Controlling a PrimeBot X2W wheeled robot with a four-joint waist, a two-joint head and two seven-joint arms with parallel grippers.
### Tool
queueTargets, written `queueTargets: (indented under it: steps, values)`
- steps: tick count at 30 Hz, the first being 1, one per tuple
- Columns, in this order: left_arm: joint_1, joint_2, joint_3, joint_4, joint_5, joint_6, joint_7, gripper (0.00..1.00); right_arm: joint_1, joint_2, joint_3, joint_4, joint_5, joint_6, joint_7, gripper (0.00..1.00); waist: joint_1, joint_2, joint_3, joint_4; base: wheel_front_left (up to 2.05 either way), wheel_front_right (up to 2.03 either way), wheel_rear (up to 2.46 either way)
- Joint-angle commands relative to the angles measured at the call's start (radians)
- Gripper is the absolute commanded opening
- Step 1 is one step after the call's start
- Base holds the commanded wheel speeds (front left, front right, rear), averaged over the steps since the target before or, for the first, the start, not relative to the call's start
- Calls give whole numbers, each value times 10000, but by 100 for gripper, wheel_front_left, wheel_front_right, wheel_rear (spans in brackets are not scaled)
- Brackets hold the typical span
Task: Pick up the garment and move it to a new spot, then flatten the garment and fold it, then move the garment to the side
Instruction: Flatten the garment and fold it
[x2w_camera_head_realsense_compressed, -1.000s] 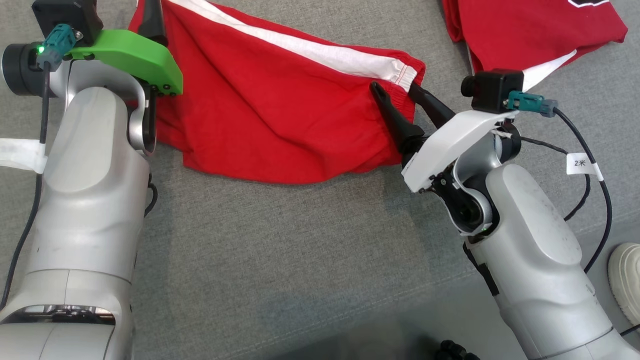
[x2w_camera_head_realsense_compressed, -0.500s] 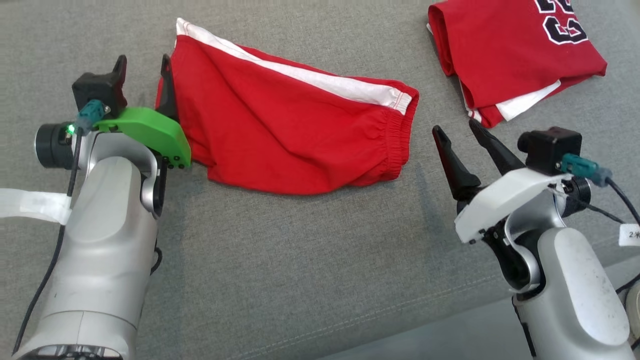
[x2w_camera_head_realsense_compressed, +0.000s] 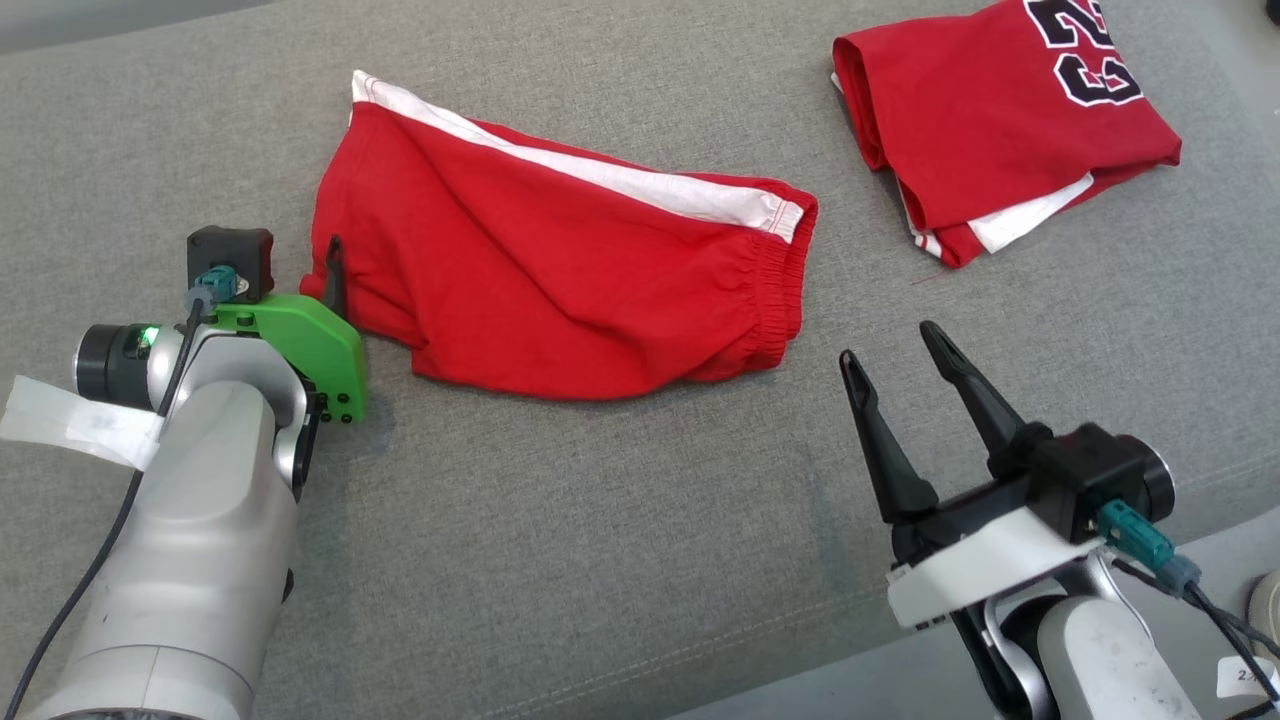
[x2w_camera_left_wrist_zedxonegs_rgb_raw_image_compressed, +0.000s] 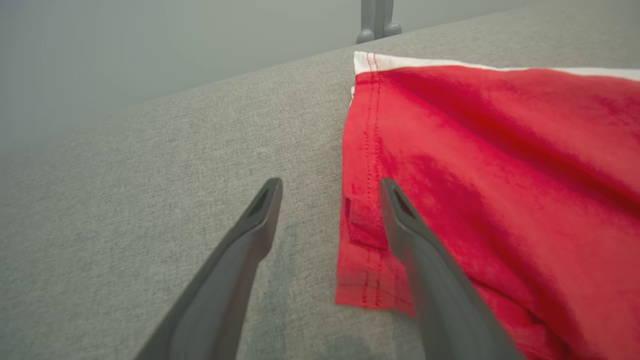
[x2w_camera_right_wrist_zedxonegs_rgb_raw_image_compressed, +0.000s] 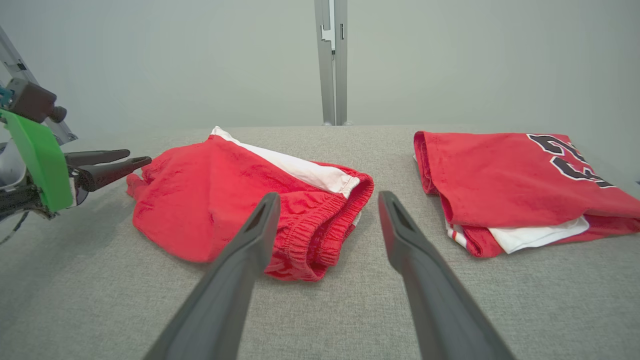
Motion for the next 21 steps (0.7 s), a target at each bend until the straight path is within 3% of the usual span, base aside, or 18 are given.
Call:
queueTargets:
  steps: [1,15,16,17,18,19,20,21]
  values:
    - [-162,14,-24,87,-46,-44,70,100,281,-48,40,-91,-140,-1,-215,100,1,0,44,15,0,0,0]
    - [-390,-260,139,858,-747,-495,936,100,994,-149,288,69,-939,-1,-1250,100,1,0,126,-9,0,0,0]
    - [-415,-270,110,876,-772,-516,967,93,949,-156,336,105,-973,-1,-1278,100,1,0,142,-20,0,0,0]
    - [-436,-286,80,906,-793,-536,1025,75,904,-151,375,140,-997,-1,-1292,100,1,0,159,-32,0,0,0]
    - [-451,-301,60,948,-823,-553,1082,42,857,-143,412,179,-1010,-1,-1305,100,1,0,171,-45,0,0,0]
    - [-470,-307,26,1008,-807,-542,1180,31,800,-144,435,209,-1044,-1,-1316,100,1,0,180,-61,0,0,0]
    - [-470,-307,26,1008,-807,-542,1180,31,800,-144,435,209,-1044,-1,-1316,100,1,0,180,-61,0,0,0]
    - [-467,-307,-3,1058,-788,-502,1260,0,763,-143,451,229,-1051,-1,-1328,100,1,0,183,-74,0,0,0]
